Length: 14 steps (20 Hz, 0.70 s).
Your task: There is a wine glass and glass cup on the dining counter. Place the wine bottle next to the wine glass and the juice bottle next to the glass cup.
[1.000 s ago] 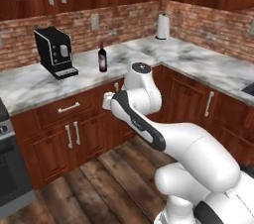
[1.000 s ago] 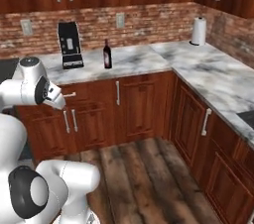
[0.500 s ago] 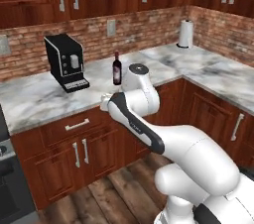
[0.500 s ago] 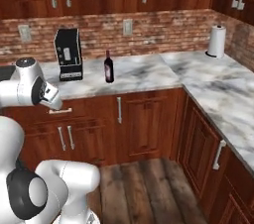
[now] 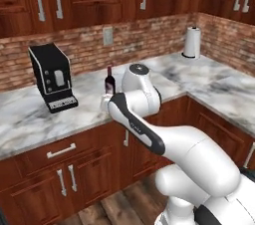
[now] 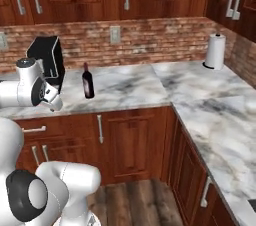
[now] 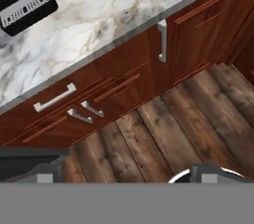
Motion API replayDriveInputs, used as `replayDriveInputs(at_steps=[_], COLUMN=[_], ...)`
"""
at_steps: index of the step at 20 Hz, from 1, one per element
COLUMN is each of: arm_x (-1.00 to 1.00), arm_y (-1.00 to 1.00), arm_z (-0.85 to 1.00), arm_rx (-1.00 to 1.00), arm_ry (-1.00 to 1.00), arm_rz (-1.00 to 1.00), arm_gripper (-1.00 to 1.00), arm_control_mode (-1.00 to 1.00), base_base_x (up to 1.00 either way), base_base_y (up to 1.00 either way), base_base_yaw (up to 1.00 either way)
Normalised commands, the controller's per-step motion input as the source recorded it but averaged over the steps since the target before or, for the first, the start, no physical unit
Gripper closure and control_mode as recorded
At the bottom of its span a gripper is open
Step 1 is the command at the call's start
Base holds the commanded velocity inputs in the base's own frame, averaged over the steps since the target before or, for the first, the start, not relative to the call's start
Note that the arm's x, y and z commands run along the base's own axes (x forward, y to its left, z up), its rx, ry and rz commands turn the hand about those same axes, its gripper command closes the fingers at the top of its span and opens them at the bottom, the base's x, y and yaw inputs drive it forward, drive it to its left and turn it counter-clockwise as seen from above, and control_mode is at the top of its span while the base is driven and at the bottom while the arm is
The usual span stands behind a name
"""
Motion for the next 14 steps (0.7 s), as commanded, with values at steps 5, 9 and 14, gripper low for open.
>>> replayDriveInputs(at_steps=[5,9,14], arm_x=[0.0,0.0,0.0], arm_y=[0.0,0.0,0.0], arm_z=[0.0,0.0,0.0], arm_rx=[0.0,0.0,0.0], arm_ry=[0.0,0.0,0.0], arm_rz=[0.0,0.0,0.0], arm_gripper=[-1.0,-1.0,-1.0], arm_control_mode=[1.0,1.0,1.0], base_base_x=[0.73,0.59,0.54], base_base_y=[-0.31,-0.29,-0.38], base_base_yaw=[0.23,0.35,0.29])
